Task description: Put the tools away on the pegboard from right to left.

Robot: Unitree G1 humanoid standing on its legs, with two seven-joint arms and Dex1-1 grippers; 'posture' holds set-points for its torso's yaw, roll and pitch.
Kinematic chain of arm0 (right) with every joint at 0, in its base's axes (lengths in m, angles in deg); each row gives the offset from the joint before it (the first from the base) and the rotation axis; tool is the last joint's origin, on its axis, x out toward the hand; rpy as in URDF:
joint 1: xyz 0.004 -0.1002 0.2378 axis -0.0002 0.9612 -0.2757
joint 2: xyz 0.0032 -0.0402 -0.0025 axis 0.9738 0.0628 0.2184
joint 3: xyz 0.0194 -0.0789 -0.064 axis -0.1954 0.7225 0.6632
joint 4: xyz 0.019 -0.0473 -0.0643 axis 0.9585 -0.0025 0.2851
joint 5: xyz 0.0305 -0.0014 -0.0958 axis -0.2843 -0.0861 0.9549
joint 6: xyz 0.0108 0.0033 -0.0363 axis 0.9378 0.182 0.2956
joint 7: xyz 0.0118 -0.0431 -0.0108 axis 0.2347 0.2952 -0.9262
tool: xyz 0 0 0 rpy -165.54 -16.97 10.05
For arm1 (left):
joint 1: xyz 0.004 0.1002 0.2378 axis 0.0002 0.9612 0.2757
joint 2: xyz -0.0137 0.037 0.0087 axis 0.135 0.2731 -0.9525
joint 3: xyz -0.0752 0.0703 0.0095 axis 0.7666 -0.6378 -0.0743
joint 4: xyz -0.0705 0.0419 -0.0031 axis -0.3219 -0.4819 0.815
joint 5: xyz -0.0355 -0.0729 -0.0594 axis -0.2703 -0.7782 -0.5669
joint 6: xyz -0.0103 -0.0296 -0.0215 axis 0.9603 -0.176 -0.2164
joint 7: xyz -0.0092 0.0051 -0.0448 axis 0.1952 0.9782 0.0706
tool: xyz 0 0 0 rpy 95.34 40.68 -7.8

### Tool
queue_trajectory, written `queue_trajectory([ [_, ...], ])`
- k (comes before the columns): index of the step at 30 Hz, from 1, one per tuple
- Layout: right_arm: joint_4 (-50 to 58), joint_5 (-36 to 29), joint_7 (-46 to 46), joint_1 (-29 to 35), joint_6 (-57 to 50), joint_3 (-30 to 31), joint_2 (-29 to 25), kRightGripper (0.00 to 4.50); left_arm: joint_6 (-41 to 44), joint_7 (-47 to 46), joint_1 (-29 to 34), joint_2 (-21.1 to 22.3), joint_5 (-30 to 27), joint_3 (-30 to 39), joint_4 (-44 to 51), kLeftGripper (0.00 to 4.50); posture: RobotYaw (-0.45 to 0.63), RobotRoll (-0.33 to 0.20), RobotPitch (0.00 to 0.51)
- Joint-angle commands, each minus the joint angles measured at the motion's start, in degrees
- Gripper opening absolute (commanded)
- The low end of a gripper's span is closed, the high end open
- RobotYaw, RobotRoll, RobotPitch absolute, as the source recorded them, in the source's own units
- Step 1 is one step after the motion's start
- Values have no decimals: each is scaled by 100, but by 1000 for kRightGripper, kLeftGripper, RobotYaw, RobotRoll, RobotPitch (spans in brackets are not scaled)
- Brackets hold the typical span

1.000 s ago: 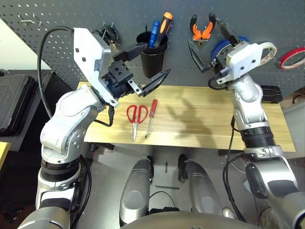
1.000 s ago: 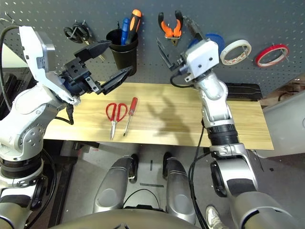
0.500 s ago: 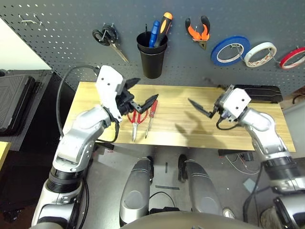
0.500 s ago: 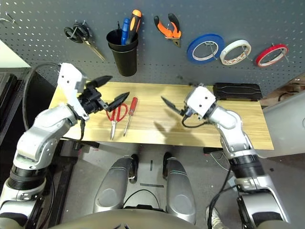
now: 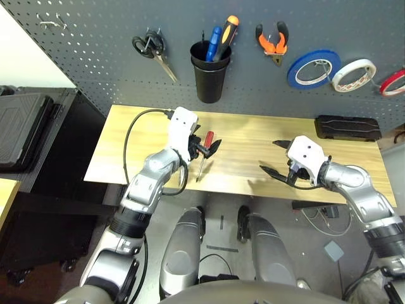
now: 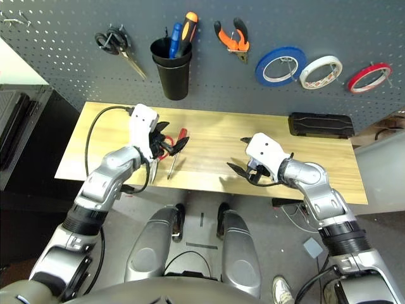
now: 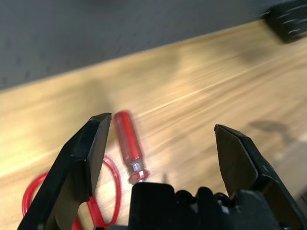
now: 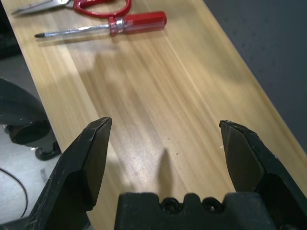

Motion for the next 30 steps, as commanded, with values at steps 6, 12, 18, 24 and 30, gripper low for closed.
queue_trajectory([
  [6, 330, 103, -94, 282, -330, -4, -57, 4486, -799, -207, -805, -528, 339, 167, -2351, 4500, 185, 0, 284],
  [12, 572, 110, -125, 378, -492, -66, -96, 4486, -1210, -378, -1240, -751, 459, 357, -3732, 4500, 163, 0, 286],
  [18, 809, 75, -129, 455, -649, -172, -175, 4486, -1788, -510, -1556, -1050, 567, 499, -4785, 4500, 141, 0, 284],
  [24, 938, 57, -161, 459, -758, -246, -223, 4497, -1997, -587, -1692, -1237, 662, 580, -5353, 4316, 126, 0, 283],
  [30, 1037, 50, -191, 427, -844, -288, -211, 4500, -1950, -689, -1682, -1295, 778, 614, -5658, 2385, 123, 0, 281],
])
